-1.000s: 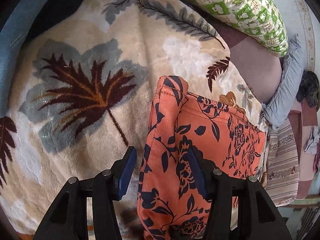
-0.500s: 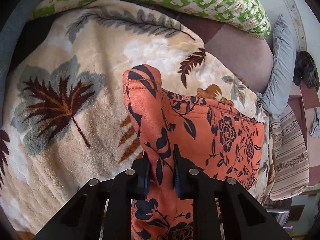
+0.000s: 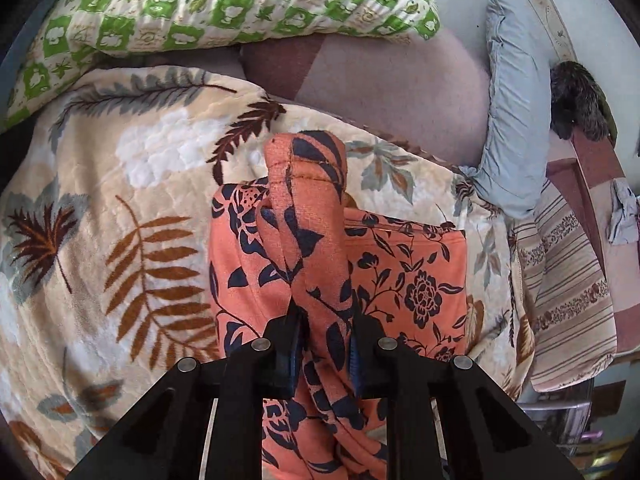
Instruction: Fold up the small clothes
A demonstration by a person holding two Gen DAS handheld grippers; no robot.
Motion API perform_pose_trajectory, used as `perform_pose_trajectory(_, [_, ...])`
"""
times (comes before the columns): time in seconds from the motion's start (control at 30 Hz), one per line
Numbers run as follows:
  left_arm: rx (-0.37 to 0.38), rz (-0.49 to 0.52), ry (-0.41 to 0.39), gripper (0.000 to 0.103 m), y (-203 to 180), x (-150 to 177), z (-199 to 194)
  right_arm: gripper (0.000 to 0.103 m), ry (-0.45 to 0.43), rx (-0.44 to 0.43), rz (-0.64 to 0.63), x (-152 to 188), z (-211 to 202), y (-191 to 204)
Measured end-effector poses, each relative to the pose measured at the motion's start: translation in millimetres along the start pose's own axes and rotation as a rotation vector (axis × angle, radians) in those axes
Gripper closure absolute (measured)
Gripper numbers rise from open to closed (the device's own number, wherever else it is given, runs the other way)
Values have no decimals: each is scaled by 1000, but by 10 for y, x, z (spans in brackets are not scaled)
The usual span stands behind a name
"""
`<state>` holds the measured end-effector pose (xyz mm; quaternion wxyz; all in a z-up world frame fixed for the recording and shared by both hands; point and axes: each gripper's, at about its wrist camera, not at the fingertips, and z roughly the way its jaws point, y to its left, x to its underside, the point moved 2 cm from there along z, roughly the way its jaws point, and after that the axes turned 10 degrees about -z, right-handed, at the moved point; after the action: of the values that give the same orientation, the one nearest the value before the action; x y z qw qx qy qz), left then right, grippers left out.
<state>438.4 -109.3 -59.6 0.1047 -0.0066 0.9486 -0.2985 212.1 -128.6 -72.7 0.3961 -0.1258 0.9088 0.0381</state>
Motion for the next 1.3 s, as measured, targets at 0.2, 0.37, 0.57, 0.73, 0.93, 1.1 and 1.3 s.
perform_pose_trajectory(0.2, [-59, 22, 38, 86, -421, 108, 483, 90, 10, -49, 134, 305, -98, -444])
perform_pose_trajectory(0.37, [-148, 57, 90, 85, -714, 104, 939, 90, 11, -102, 240, 551, -35, -723])
perform_pose_trajectory(0.57, [-287, 86, 115, 78, -967, 139, 1607, 79, 48, -191, 432, 845, 166, -1051])
perform_pose_trajectory(0.73, [-358, 154, 65, 60, -1194, 255, 1789, 74, 77, -254, 495, 851, 216, -1159])
perform_pose_trajectory(0.93, [-395, 184, 40, 60, -1346, 292, 1527, 62, 38, -282, 541, 851, -61, -1366])
perform_pose_trajectory(1.1, [-409, 136, 27, 56, -1307, 165, 1276, 43, -31, -286, 596, 904, -223, -1629])
perform_pose_trajectory(1.3, [-445, 101, 92, 56, -1299, 164, 1446, 42, -3, -355, 602, 854, 28, -1641])
